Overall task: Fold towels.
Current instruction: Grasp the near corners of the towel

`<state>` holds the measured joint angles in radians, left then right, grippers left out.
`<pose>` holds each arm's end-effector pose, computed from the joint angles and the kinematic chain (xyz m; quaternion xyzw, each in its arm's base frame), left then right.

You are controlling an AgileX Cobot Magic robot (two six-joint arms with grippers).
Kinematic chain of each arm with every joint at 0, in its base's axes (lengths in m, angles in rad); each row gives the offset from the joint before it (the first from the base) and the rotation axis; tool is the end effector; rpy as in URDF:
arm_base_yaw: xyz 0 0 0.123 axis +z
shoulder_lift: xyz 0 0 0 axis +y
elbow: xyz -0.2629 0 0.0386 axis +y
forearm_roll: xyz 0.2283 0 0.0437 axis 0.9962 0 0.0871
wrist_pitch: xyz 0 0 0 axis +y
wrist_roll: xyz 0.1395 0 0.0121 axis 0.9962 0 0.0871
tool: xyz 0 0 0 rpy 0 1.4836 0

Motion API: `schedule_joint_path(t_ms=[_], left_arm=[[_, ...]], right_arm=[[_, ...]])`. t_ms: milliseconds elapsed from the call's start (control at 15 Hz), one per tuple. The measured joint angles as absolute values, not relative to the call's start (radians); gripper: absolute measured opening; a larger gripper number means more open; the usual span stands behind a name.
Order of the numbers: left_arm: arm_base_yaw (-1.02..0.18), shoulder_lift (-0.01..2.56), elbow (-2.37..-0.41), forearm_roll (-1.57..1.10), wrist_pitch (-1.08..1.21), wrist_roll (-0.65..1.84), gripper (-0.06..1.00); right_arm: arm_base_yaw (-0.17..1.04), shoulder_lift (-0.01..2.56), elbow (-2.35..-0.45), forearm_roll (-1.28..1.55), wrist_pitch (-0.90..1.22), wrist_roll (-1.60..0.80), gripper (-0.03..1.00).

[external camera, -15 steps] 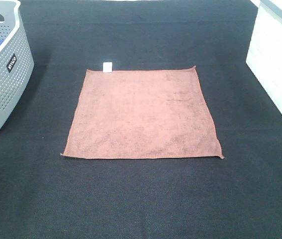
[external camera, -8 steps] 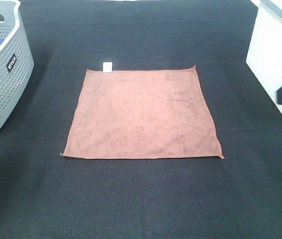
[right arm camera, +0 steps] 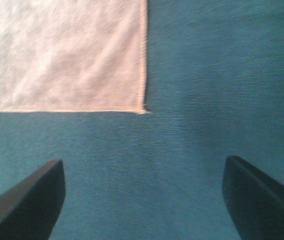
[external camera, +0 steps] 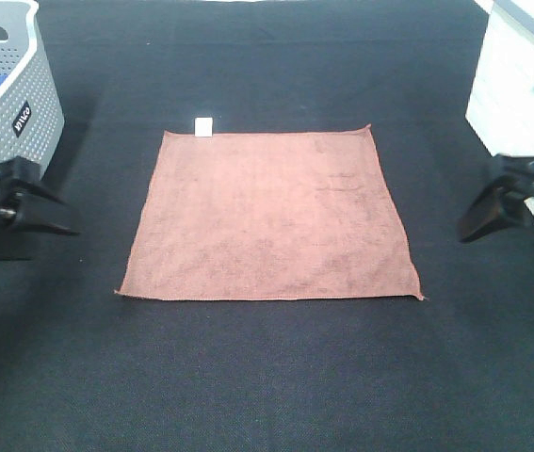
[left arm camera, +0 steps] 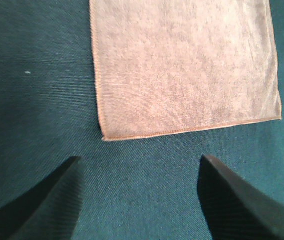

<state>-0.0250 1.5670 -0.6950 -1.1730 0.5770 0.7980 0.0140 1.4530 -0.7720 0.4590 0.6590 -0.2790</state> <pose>0.2781 -0.0775 0.1355 -0.0626 0.9311 -0.2902 0.2119 0.2604 0.0417 0.1532 0.0135 0.9739 0.1442 0.1748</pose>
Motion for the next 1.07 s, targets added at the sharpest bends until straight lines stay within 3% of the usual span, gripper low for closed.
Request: schedule_joint_path(t_ms=[267,1067], left_arm=[[-0.117,1.747,-0.789,-1.198,0.577,0.843,0.63],[-0.122,1.996,-0.902,-1.282,0.531,0.846,0.67]], right_arm=[[0.014,1.603,-0.823,0.661,0.657,-0.473,0.80],[0.014,1.980,-0.973,0.820,0.655,-0.670,0.79]])
